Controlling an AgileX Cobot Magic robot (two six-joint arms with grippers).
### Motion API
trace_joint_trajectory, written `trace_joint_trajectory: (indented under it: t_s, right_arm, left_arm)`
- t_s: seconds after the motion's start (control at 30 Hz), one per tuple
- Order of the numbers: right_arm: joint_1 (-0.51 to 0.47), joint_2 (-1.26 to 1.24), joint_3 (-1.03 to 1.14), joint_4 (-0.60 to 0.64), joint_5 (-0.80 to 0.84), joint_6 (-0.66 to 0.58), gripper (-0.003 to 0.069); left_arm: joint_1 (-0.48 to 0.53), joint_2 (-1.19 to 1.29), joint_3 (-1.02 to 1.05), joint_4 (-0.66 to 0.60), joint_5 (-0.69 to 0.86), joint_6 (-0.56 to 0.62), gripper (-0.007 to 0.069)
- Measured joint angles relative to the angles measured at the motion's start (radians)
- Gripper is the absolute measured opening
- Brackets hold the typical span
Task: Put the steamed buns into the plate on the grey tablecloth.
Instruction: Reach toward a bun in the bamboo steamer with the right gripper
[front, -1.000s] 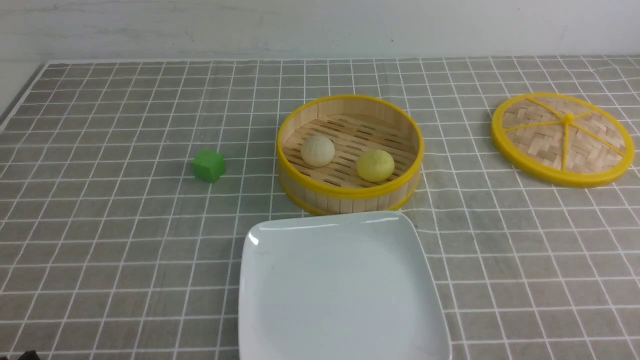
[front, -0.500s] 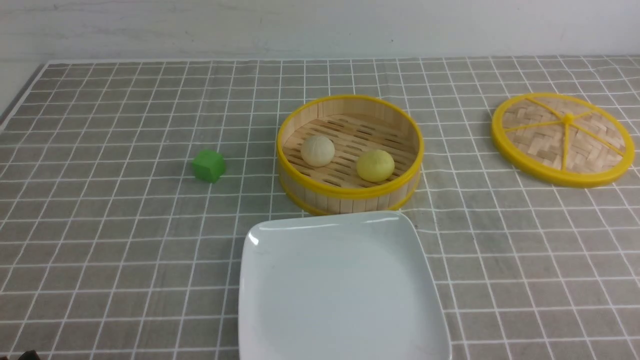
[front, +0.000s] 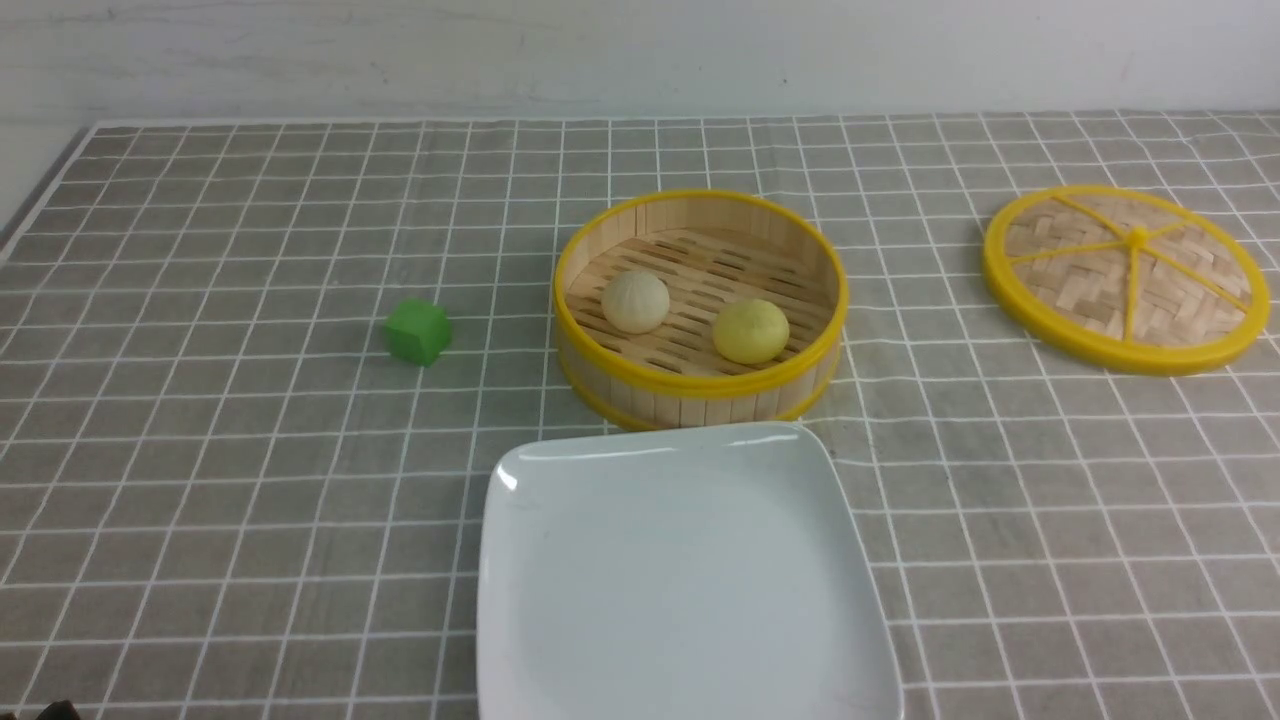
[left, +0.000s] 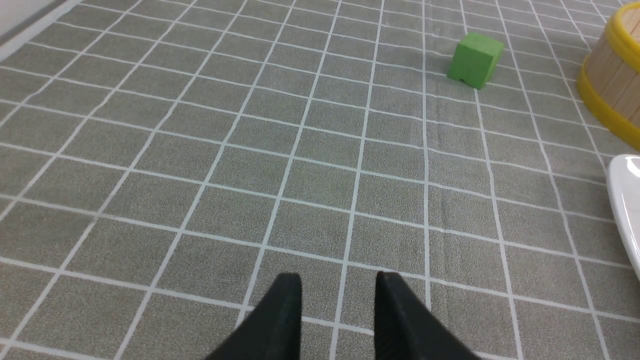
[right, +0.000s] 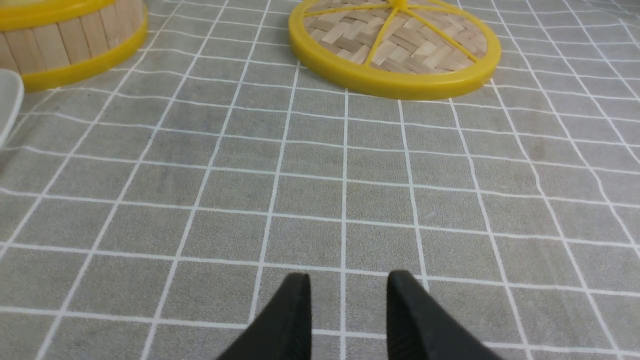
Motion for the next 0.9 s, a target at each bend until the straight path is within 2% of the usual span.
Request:
trace_joint_trajectory:
  t_s: [0.07,0.23,0.37,0.6,0.67,0.77,0.9]
  right_arm:
    - [0.000,0.000,0.000,0.092,-0.014,0.036,0.0239]
    - [0.000,0.000,0.009,0.424,-0.065,0.205,0.0239]
    - [0.000,0.000,0.009,0.575,-0.076,0.240,0.0239]
    - [0.000,0.000,0.006,0.629,-0.082,0.240,0.0239]
    - [0.000,0.000,-0.049,0.624,-0.062,0.184,0.0223]
    - [0.000,0.049,-0.228,0.586,-0.025,0.061,0.0150]
    - [0.000,0.268,-0.474,0.492,0.196,-0.060,-0.0001]
  left_arm:
    - [0.000,0.000,0.000,-0.010,0.000,-0.017,0.0240]
    - [0.000,0.000,0.000,-0.061,0.000,-0.109,0.0240]
    - [0.000,0.000,0.000,-0.066,-0.001,-0.120,0.0240]
    - [0.000,0.000,0.000,-0.128,-0.001,-0.177,0.0240]
    - [0.000,0.000,0.000,-0.190,-0.002,-0.235,0.0240]
    - [0.000,0.000,0.000,-0.241,-0.002,-0.306,0.0240]
    - [0.000,0.000,0.000,-0.268,-0.002,-0.353,0.0240]
